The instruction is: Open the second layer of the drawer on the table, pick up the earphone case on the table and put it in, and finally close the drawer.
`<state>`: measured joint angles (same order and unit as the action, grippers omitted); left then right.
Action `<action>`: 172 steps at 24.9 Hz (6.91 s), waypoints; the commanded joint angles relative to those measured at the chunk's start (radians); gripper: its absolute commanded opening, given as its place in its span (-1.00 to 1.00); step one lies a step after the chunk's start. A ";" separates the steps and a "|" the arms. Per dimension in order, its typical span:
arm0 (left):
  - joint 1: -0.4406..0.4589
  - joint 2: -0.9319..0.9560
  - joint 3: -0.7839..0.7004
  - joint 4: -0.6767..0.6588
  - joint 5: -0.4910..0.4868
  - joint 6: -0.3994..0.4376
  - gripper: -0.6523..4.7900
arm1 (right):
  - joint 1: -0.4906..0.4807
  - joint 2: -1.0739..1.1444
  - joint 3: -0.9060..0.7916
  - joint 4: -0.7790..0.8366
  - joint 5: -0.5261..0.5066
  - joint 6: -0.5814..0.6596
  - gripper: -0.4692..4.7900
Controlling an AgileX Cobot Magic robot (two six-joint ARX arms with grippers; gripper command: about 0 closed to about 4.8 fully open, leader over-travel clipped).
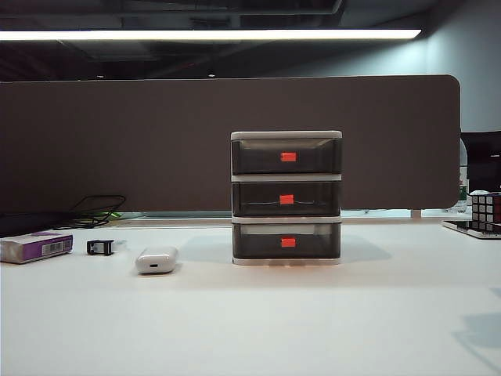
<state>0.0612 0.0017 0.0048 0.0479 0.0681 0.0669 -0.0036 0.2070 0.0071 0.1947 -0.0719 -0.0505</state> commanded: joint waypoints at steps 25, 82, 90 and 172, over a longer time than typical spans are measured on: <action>0.000 0.000 0.003 0.014 0.469 -0.240 -0.78 | 0.000 0.000 -0.006 0.011 -0.586 0.077 -0.84; -0.502 0.406 0.058 0.271 0.169 -0.439 -0.78 | 0.427 0.259 0.155 0.085 -0.166 0.049 -0.84; -0.511 1.143 0.217 0.874 0.330 -0.494 -0.58 | 0.419 0.668 0.366 0.256 -0.166 -0.012 -0.84; -1.043 2.088 0.728 1.337 -0.719 -0.939 -0.24 | 0.391 1.509 1.019 0.177 -0.222 -0.185 -0.84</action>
<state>-0.9840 2.0895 0.7307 1.3804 -0.6479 -0.8726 0.3862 1.7084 1.0317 0.4198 -0.2958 -0.2295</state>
